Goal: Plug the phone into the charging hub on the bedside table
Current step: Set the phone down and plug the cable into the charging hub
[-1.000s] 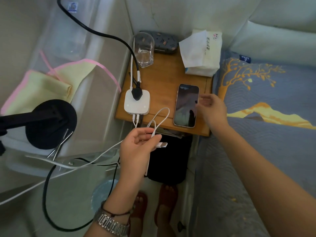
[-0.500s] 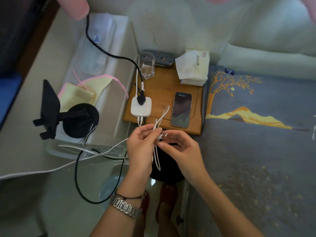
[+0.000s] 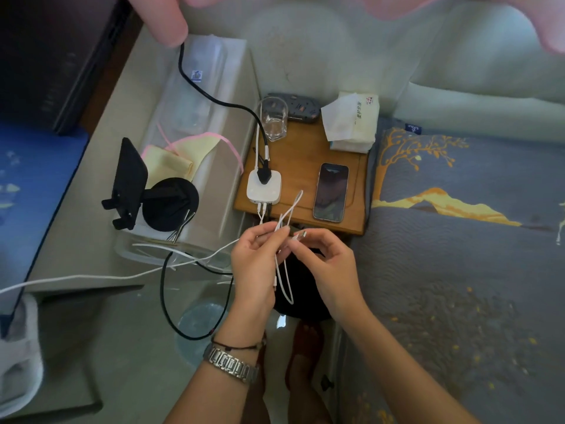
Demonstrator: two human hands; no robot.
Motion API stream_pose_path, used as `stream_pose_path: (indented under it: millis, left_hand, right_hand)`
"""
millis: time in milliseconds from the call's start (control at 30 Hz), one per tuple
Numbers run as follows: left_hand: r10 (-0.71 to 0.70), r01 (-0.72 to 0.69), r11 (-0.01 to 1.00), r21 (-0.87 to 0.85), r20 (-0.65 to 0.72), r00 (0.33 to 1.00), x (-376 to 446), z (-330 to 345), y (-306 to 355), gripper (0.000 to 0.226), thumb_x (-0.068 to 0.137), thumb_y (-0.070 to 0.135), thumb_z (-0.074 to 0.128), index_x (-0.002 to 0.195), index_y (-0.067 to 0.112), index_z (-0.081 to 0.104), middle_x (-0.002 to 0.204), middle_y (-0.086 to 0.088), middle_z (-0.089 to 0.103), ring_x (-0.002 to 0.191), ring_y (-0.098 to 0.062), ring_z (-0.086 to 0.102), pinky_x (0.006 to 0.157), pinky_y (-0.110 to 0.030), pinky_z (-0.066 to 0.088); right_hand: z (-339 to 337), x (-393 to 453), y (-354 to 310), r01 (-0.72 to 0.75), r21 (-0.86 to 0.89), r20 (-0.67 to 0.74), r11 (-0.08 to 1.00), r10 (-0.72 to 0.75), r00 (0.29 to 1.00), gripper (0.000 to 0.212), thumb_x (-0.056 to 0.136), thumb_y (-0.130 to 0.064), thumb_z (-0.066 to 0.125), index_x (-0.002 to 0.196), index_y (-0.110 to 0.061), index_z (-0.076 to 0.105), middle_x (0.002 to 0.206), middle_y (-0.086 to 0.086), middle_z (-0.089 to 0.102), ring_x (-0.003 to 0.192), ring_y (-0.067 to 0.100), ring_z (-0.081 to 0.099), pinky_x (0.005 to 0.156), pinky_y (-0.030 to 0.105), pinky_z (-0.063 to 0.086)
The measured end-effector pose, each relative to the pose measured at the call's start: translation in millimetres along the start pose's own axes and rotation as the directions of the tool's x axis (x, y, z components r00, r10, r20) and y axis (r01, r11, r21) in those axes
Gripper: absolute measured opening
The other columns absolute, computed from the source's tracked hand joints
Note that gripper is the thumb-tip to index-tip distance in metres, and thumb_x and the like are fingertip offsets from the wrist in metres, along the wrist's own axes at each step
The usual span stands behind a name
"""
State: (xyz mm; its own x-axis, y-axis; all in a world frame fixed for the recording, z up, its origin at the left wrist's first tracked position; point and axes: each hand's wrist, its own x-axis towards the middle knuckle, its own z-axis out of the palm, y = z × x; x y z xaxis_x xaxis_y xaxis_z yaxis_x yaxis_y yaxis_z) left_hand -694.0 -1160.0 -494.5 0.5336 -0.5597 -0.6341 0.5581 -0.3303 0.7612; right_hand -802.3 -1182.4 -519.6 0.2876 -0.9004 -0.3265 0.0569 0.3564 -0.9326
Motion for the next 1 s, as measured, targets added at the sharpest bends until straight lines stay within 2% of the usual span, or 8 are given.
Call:
stream_pose_path:
  millis: [167, 267, 367, 567, 700, 767, 867, 1000]
  left_hand:
    - [0.017, -0.004, 0.987, 0.163, -0.074, 0.997, 8.6, -21.1, -15.3, 0.013, 0.077, 0.011, 0.075, 0.087, 0.017, 0.069, 0.072, 0.004, 0.073, 0.069, -0.008, 0.070, 0.054, -0.018, 0.053]
    - [0.036, -0.015, 0.954, 0.300, -0.064, 0.997, 15.7, -30.8, -30.7, 0.011, 0.077, 0.015, 0.075, 0.086, 0.020, 0.070, 0.072, 0.004, 0.073, 0.068, -0.007, 0.070, 0.054, -0.015, 0.051]
    - [0.045, -0.017, 0.920, 0.391, -0.064, 0.997, 25.2, -39.7, -46.0, 0.010, 0.078, 0.016, 0.074, 0.086, 0.021, 0.071, 0.075, 0.000, 0.073, 0.066, -0.006, 0.069, 0.054, -0.013, 0.049]
    - [0.038, -0.040, 0.854, 0.518, 0.014, 0.999, 52.5, -52.7, -67.0, 0.012, 0.082, 0.020, 0.069, 0.087, 0.031, 0.070, 0.081, 0.005, 0.073, 0.075, -0.008, 0.069, 0.067, -0.021, 0.048]
    - [-0.004, -0.059, 0.797, 0.601, 0.103, 0.995, 75.5, -60.2, -74.3, 0.014, 0.086, 0.020, 0.064, 0.095, 0.028, 0.071, 0.084, 0.014, 0.071, 0.081, -0.001, 0.066, 0.067, -0.015, 0.045]
    - [-0.016, -0.084, 0.755, 0.650, 0.146, 0.989, 83.3, -62.9, -72.8, 0.015, 0.087, 0.019, 0.063, 0.095, 0.030, 0.071, 0.089, 0.014, 0.071, 0.086, -0.001, 0.065, 0.069, -0.013, 0.044]
    - [-0.013, -0.112, 0.683, 0.722, 0.166, 0.986, 87.1, -64.5, -67.4, 0.023, 0.088, 0.015, 0.060, 0.108, 0.019, 0.071, 0.106, 0.000, 0.072, 0.098, -0.012, 0.065, 0.078, -0.020, 0.042]
    - [-0.009, -0.163, 0.596, 0.787, 0.210, 0.978, 86.8, -60.2, -53.3, 0.035, 0.090, 0.022, 0.058, 0.125, 0.017, 0.060, 0.126, -0.004, 0.063, 0.115, -0.020, 0.058, 0.092, -0.029, 0.043]
  right_hand:
    - [-6.9, 4.7, 2.7, -0.044, 0.069, -0.048, 0.997, 0.048, 0.998, 0.009, 0.080, -0.020, 0.072, 0.087, -0.024, 0.070, 0.091, 0.002, 0.074, 0.090, 0.016, 0.070, 0.079, 0.027, 0.057]
    - [-10.2, 12.5, 3.1, -0.081, 0.139, -0.075, 0.987, 0.092, 0.993, 0.015, 0.080, -0.016, 0.071, 0.094, -0.017, 0.068, 0.093, 0.010, 0.074, 0.088, 0.020, 0.071, 0.067, 0.023, 0.058]
    - [-11.9, 21.2, 6.4, -0.120, 0.188, -0.079, 0.975, 0.137, 0.987, 0.018, 0.083, -0.014, 0.068, 0.101, -0.012, 0.066, 0.093, 0.011, 0.073, 0.085, 0.024, 0.073, 0.058, 0.027, 0.059]
    - [-12.0, 38.6, 24.7, -0.129, 0.127, -0.096, 0.983, 0.141, 0.985, 0.018, 0.085, -0.014, 0.066, 0.103, -0.011, 0.068, 0.080, 0.001, 0.071, 0.066, 0.020, 0.071, 0.052, 0.022, 0.056]
    - [-11.5, 47.0, 36.2, -0.132, 0.086, -0.116, 0.987, 0.142, 0.983, 0.023, 0.085, -0.011, 0.065, 0.107, -0.006, 0.066, 0.079, 0.003, 0.070, 0.061, 0.015, 0.069, 0.051, 0.020, 0.054]
    - [-11.3, 48.8, 38.2, -0.138, 0.074, -0.115, 0.988, 0.146, 0.983, 0.024, 0.085, -0.010, 0.064, 0.109, -0.005, 0.065, 0.082, 0.007, 0.068, 0.061, 0.014, 0.069, 0.053, 0.019, 0.055]
    - [-9.1, 47.0, 36.8, -0.141, 0.063, -0.111, 0.988, 0.147, 0.983, 0.024, 0.086, -0.005, 0.063, 0.110, -0.003, 0.064, 0.080, 0.010, 0.066, 0.060, 0.011, 0.067, 0.055, 0.017, 0.054]
    - [-4.6, 44.5, 30.5, -0.128, 0.090, -0.118, 0.988, 0.138, 0.983, 0.022, 0.085, 0.000, 0.062, 0.105, -0.006, 0.067, 0.077, 0.010, 0.067, 0.061, 0.009, 0.067, 0.057, 0.014, 0.052]
